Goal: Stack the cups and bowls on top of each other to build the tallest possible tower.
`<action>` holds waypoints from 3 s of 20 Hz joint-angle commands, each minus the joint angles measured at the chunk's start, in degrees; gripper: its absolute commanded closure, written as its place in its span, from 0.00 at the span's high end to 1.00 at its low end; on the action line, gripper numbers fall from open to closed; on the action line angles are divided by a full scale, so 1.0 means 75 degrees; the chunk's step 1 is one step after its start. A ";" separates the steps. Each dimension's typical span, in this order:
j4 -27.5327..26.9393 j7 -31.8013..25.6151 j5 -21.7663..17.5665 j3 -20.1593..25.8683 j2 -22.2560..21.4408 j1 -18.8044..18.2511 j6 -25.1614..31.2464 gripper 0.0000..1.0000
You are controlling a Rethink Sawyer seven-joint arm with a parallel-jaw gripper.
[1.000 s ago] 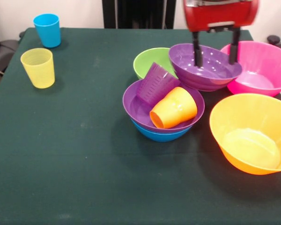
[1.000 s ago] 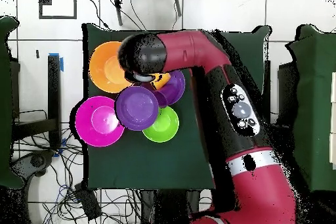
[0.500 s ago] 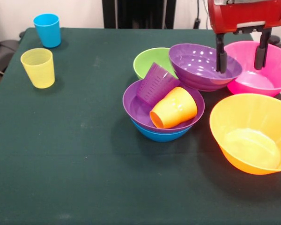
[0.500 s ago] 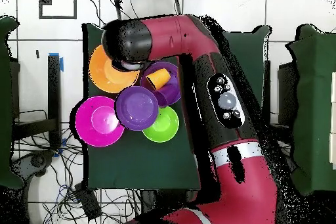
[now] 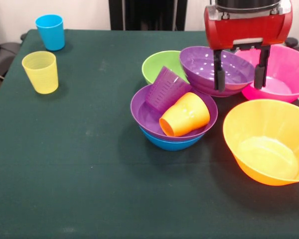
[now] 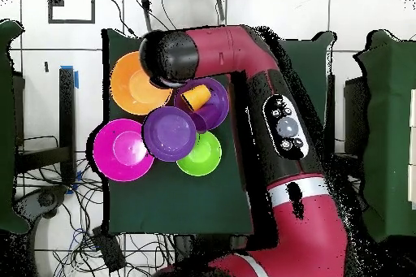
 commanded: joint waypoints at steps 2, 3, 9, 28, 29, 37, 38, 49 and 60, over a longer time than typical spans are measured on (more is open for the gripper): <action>0.1400 0.0147 -0.0541 -0.0416 0.0254 -0.0167 -0.1586 1.00; 0.1472 0.0180 -0.0524 -0.0431 0.0260 -0.0183 -0.1705 1.00; 0.1541 -0.0076 -0.0616 -0.0524 0.0412 -0.0220 -0.2047 1.00; -0.0984 -0.0322 0.0084 -0.0813 0.0562 0.0445 0.1461 1.00; -0.1263 -0.0362 0.0131 -0.0781 0.0588 0.0475 0.1869 1.00; -0.2308 -0.0358 -0.0030 -0.0716 0.0658 0.0664 0.3312 1.00; -0.2400 -0.0423 -0.0100 -0.0718 0.0662 0.0685 0.3420 1.00; -0.2308 -0.0320 -0.0080 -0.0759 0.0514 0.0711 0.3486 1.00; 0.0733 -0.0185 0.0103 -0.1185 -0.1371 0.0428 0.2352 1.00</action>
